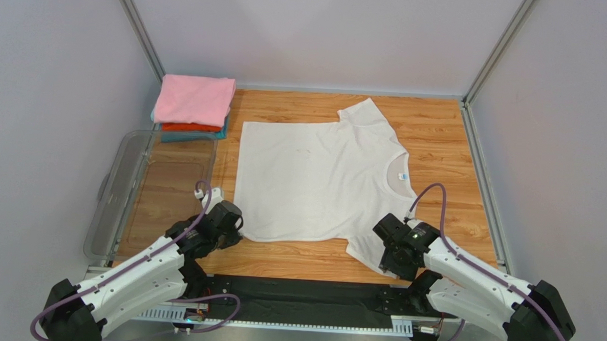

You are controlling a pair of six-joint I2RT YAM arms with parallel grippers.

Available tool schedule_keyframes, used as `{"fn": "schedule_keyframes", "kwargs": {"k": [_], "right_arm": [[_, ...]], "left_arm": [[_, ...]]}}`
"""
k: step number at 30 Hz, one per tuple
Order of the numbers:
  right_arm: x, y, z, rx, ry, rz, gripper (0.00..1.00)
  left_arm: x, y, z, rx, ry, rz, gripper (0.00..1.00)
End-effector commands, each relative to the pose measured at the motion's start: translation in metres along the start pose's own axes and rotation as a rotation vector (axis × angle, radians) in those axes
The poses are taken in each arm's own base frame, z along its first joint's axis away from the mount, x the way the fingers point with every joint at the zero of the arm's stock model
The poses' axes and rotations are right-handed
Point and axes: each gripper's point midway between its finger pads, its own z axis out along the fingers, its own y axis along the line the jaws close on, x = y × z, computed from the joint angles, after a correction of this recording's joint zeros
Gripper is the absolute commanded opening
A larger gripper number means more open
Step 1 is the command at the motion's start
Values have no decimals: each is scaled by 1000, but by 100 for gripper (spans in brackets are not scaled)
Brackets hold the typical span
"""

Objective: Fold and stack the t-shirts
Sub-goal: Fold the tshirt

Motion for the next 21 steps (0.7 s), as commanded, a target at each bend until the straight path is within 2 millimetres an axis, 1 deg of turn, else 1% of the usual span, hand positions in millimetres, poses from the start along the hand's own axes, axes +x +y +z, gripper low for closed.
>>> {"fn": "schedule_keyframes", "kwargs": {"k": [1, 3, 4, 5, 6, 8, 9, 13, 15, 21], "right_arm": [[-2, 8, 2, -9, 6, -14, 48], [-3, 9, 2, -11, 5, -18, 42], [-4, 10, 2, -16, 1, -18, 30], [-5, 10, 2, -23, -4, -26, 25], [-5, 11, 2, -29, -7, -30, 14], [-5, 12, 1, -47, -15, -26, 6], [-6, 12, 0, -53, -18, -29, 0], [-11, 15, -9, -106, -52, -13, 0], [-16, 19, -16, -148, -84, 8, 0], [-22, 17, -36, -209, -123, 26, 0]], "left_arm": [[-7, -8, -2, 33, -21, 8, 0], [-8, -9, -2, 35, -26, 9, 0], [-8, -9, -3, 35, -24, 10, 0], [-8, -9, -3, 36, -24, 9, 0], [-8, -8, -3, 36, -22, 8, 0], [-8, -10, -4, 45, -24, 3, 0], [-7, -9, -4, 46, -23, 0, 0], [-8, -12, -7, 66, -23, 5, 0], [-8, -13, -8, 74, -21, 8, 0], [-9, -16, -13, 102, -22, -4, 0]]}}
